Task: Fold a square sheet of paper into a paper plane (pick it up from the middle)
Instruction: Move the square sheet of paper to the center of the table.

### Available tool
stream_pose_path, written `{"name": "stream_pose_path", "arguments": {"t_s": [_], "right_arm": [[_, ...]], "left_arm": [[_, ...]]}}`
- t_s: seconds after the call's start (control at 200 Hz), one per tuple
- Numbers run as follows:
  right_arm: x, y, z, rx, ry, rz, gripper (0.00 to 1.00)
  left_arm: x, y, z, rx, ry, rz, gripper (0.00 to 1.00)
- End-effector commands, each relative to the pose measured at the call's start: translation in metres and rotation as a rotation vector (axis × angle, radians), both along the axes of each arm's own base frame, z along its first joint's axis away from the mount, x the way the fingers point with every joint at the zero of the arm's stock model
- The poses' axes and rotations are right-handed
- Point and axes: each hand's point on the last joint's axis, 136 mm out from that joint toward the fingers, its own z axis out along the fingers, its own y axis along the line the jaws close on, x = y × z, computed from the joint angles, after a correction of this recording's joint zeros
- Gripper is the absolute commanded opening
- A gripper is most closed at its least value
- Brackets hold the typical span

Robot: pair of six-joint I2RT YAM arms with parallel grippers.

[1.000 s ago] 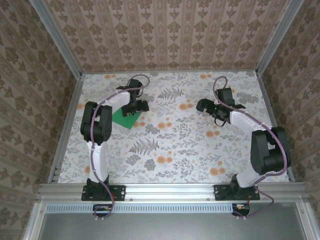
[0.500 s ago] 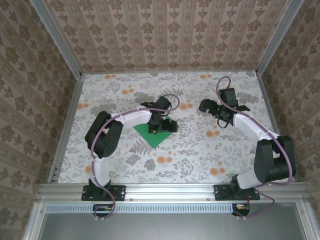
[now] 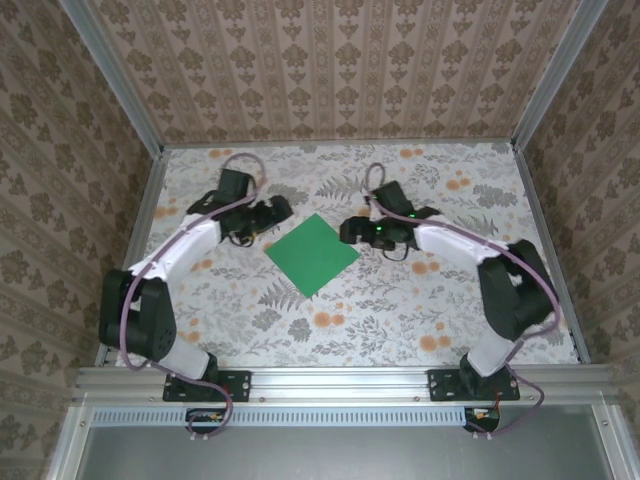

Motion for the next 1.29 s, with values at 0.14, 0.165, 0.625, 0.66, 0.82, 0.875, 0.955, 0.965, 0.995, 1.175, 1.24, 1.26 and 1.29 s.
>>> {"name": "stream_pose_path", "arguments": {"t_s": [0.14,0.165,0.625,0.66,0.82,0.875,0.955,0.965,0.995,1.175,1.24,1.26,1.29], "right_arm": [[-0.004,0.068,-0.031,-0.051,0.107,0.120,0.81],[-0.004,0.072,-0.036,-0.060,0.117,0.125,0.81],[-0.065,-0.004,-0.097,-0.397,0.291,0.109,0.81],[-0.075,-0.018,-0.098,-0.435,0.307,0.100,0.82],[-0.107,-0.060,-0.089,-0.543,0.332,0.084,0.82],[-0.104,-0.058,-0.074,-0.534,0.300,0.096,0.82],[-0.090,-0.050,-0.048,-0.521,0.222,0.132,0.85],[-0.087,-0.049,-0.044,-0.521,0.211,0.138,0.86],[-0.082,-0.045,-0.036,-0.516,0.184,0.164,0.88],[-0.071,-0.029,-0.024,-0.559,0.105,0.388,1.00],[-0.071,-0.025,-0.024,-0.562,0.106,0.446,1.00],[-0.070,-0.022,-0.025,-0.560,0.105,0.462,1.00],[-0.070,-0.020,-0.025,-0.555,0.107,0.485,1.00]], "left_arm": [[-0.022,0.060,-0.013,0.021,0.046,0.171,1.00],[-0.023,0.063,-0.014,0.021,0.049,0.178,1.00],[-0.020,0.064,-0.030,0.003,0.083,0.174,1.00],[-0.019,0.063,-0.031,0.001,0.086,0.172,1.00],[-0.020,0.061,-0.036,-0.008,0.092,0.169,1.00],[-0.019,0.061,-0.036,-0.012,0.089,0.169,1.00],[-0.019,0.060,-0.036,-0.017,0.089,0.167,1.00],[-0.020,0.060,-0.036,-0.019,0.089,0.167,1.00],[-0.020,0.060,-0.035,-0.020,0.087,0.166,1.00],[-0.025,0.061,-0.034,-0.014,0.084,0.164,1.00],[-0.027,0.063,-0.034,-0.006,0.086,0.168,1.00],[-0.027,0.063,-0.034,-0.006,0.086,0.168,1.00],[-0.028,0.063,-0.034,-0.006,0.088,0.168,1.00]]}}
